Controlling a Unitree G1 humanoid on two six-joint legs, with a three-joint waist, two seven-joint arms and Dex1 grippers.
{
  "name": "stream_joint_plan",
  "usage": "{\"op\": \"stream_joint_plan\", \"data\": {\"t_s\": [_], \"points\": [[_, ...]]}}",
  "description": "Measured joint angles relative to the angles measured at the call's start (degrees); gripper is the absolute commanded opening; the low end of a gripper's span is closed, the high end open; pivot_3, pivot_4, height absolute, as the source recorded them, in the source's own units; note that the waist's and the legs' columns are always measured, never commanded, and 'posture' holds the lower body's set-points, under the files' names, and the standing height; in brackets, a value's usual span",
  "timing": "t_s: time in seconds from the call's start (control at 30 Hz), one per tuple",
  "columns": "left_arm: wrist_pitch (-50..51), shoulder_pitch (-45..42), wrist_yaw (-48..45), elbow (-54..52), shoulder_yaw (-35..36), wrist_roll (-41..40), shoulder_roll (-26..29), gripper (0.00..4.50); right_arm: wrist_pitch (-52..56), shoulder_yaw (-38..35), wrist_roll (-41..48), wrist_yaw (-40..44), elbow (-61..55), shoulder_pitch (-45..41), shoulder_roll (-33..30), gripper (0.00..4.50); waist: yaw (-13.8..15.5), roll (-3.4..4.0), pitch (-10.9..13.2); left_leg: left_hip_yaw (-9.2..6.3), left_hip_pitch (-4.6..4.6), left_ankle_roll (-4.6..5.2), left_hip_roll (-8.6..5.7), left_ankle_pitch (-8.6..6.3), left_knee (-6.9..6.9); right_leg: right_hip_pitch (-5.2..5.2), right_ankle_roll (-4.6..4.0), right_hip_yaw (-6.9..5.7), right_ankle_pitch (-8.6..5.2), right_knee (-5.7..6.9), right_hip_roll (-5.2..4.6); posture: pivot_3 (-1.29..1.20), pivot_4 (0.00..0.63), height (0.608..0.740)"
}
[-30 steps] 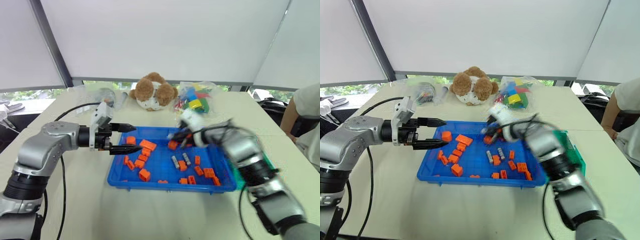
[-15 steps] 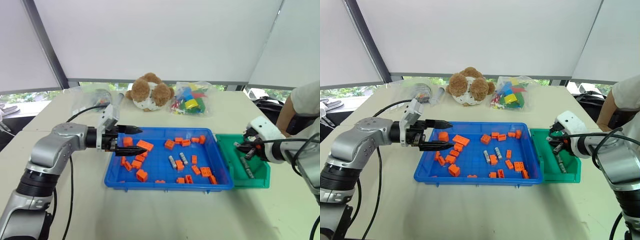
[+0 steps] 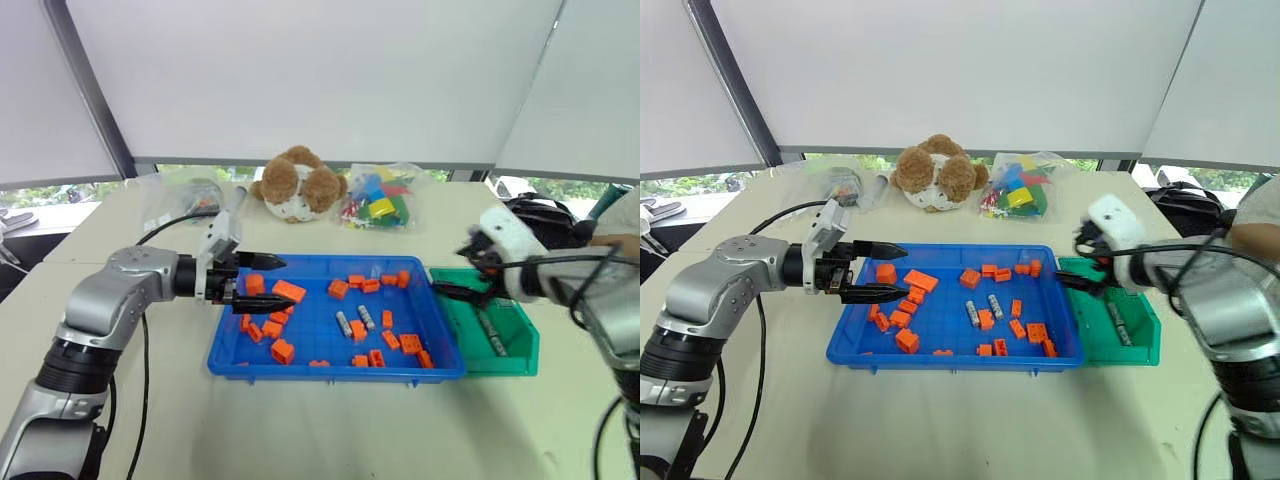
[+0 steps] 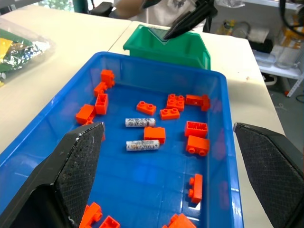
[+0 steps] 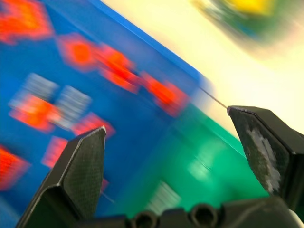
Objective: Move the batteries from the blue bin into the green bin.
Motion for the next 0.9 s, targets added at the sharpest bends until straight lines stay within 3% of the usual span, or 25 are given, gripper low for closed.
{"op": "stream_joint_plan", "data": {"t_s": [0.17, 0.33, 0.77, 0.87, 0.9], "points": [[0.0, 0.2, 0.7, -0.4, 0.2, 0.0, 0.4, 4.50, 3.4, 9.9, 0.1, -4.9, 0.5, -0.7, 10.2, 4.45, 0.6, 0.00, 0.0, 0.00, -0.10, -0.01, -0.08, 0.01, 0.04, -0.01, 0.00, 0.00, 0.00, -0.02, -0.09, 0.00, 0.150, 0.733], [0.1, 0.7, 1.5, -1.3, 0.7, -0.1, 0.8, 4.50, 4.9, 13.0, -1.0, -9.6, 4.3, -1.5, 15.7, 4.45, 0.3, -0.01, 0.0, 0.00, -0.09, -0.01, -0.09, 0.01, 0.04, -0.02, 0.00, 0.00, 0.00, -0.01, -0.08, 0.00, 0.150, 0.733], [0.1, 2.2, 3.5, -2.9, 1.2, -0.2, 0.8, 4.50, 4.3, 17.7, -4.3, -14.4, 13.4, -3.3, 21.3, 4.45, 0.3, -0.01, 0.0, 0.00, -0.09, -0.01, -0.09, 0.01, 0.03, -0.03, 0.00, -0.01, 0.00, 0.00, -0.08, 0.00, 0.150, 0.733], [0.1, 2.2, 3.5, -2.9, 1.2, -0.3, 0.8, 4.50, 3.5, 18.1, -4.7, -14.3, 15.3, -3.4, 21.9, 3.68, 0.2, -0.01, 0.0, 0.00, -0.09, -0.01, -0.09, 0.01, 0.03, -0.03, 0.00, -0.01, 0.00, 0.00, -0.08, 0.00, 0.150, 0.733], [0.1, 2.2, 3.5, -2.9, 1.2, -0.3, 0.8, 4.50, 3.4, 18.2, -4.8, -14.2, 15.6, -3.4, 22.1, 3.23, 0.2, -0.01, 0.0, 0.00, -0.09, -0.01, -0.09, 0.01, 0.03, -0.03, 0.00, -0.01, 0.00, 0.00, -0.08, 0.00, 0.150, 0.733]]}}
